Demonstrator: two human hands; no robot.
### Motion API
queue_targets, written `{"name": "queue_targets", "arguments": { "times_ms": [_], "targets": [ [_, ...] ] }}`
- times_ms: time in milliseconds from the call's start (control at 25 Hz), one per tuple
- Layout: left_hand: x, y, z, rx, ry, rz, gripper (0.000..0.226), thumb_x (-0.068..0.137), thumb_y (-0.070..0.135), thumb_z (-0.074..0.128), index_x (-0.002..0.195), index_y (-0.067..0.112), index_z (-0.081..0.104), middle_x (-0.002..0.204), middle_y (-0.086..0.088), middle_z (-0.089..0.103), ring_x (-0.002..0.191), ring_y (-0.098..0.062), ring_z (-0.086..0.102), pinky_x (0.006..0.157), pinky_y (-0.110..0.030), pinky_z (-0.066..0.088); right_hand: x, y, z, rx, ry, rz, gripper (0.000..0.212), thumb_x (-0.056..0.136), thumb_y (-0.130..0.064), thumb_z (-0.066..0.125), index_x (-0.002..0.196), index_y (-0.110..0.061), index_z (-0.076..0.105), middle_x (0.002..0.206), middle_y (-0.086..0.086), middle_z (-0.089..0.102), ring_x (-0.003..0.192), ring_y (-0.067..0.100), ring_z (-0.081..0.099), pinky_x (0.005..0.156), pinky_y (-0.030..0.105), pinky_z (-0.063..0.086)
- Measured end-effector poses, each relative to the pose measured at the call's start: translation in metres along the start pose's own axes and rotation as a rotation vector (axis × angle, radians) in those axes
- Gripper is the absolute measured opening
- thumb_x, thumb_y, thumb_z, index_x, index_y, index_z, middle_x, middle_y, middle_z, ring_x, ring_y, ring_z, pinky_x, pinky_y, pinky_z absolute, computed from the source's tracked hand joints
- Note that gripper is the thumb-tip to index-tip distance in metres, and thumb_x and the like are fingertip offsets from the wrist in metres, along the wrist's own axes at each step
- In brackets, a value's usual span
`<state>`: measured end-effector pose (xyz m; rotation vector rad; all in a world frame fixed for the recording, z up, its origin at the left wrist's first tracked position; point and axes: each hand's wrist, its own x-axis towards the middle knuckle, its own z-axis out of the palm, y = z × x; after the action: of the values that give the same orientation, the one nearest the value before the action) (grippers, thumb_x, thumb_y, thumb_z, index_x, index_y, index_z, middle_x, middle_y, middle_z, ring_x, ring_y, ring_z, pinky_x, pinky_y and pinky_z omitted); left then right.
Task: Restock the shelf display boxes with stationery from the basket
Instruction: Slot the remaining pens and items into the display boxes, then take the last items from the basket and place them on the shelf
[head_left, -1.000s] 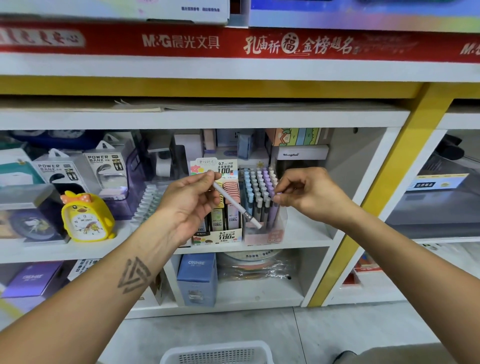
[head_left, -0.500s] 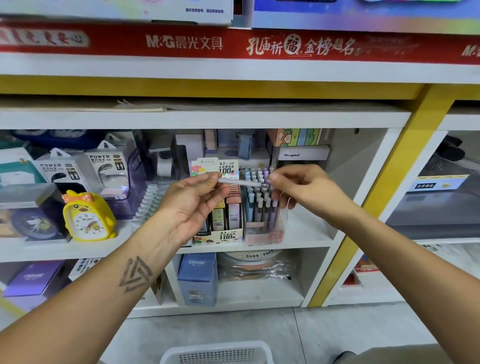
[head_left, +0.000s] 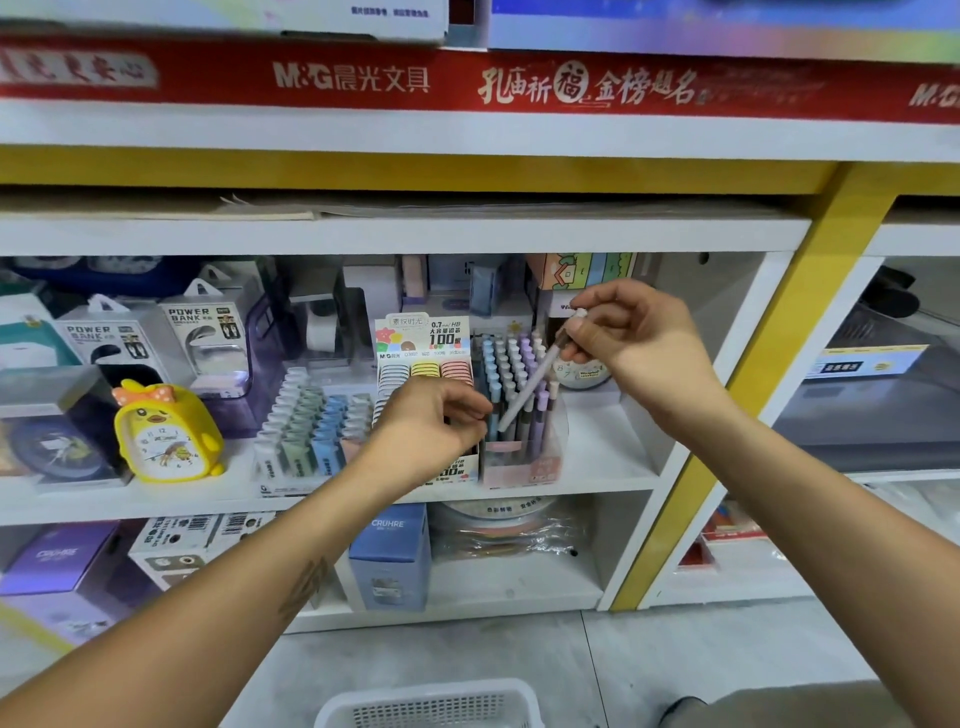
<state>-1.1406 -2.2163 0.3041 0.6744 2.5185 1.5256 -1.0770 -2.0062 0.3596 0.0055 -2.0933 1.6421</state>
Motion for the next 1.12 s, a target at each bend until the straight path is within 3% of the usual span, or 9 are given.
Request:
{"name": "queue_targets", "arguments": {
  "times_ms": [160,480,720,960,1120],
  "targets": [
    [-0.001,-0.009,-0.001,0.319,-0.04,0.144,0.025,0.087,0.003,0.066,0.108,0.012,0.074,0.106,0.003,0.067,0.095,-0.013,0.064,0.091,-0.026,0.051,-0.004,-0.003,0.005,-0.193,-0.057,-0.109,0.013,0.091,-0.002,0.069,0.103,-0.002,0.065,0.086,0.019,0.07,0.077,0.025,0.073,0.076,0.032,0.061],
    [-0.007,-0.011,0.0,0.579,-0.198,0.362,0.027,0.089,0.007,0.061,0.114,0.006,0.072,0.119,-0.004,0.064,0.108,-0.021,0.06,0.093,-0.028,0.046,-0.009,0.018,0.031,-0.578,-0.231,-0.255,0.007,0.088,-0.015,0.076,0.094,-0.015,0.073,0.08,-0.01,0.068,0.076,0.002,0.066,0.07,0.021,0.053],
    [-0.006,-0.011,0.0,0.625,-0.214,0.351,0.033,0.09,0.01,0.06,0.121,0.009,0.069,0.122,-0.002,0.061,0.11,-0.02,0.058,0.094,-0.024,0.045,-0.008,0.023,0.034,-0.613,-0.301,-0.204,0.002,0.088,-0.013,0.075,0.09,-0.013,0.074,0.08,-0.003,0.073,0.076,0.009,0.068,0.074,0.038,0.058],
    [-0.007,-0.012,0.001,0.662,-0.237,0.338,0.032,0.09,0.011,0.058,0.119,0.01,0.07,0.121,-0.002,0.059,0.108,-0.02,0.057,0.092,-0.023,0.044,-0.004,0.016,0.035,-0.638,-0.309,-0.22,0.006,0.087,-0.013,0.075,0.092,-0.01,0.078,0.083,-0.001,0.075,0.075,0.009,0.069,0.075,0.037,0.058],
    [-0.005,-0.012,0.002,0.666,-0.25,0.326,0.025,0.087,0.008,0.058,0.109,0.007,0.072,0.115,-0.004,0.059,0.104,-0.022,0.057,0.09,-0.03,0.047,-0.007,0.02,0.042,-0.941,-0.457,-0.371,0.017,0.096,-0.019,0.064,0.106,-0.015,0.077,0.099,0.002,0.063,0.089,0.021,0.06,0.074,0.041,0.051]
  ]
}}
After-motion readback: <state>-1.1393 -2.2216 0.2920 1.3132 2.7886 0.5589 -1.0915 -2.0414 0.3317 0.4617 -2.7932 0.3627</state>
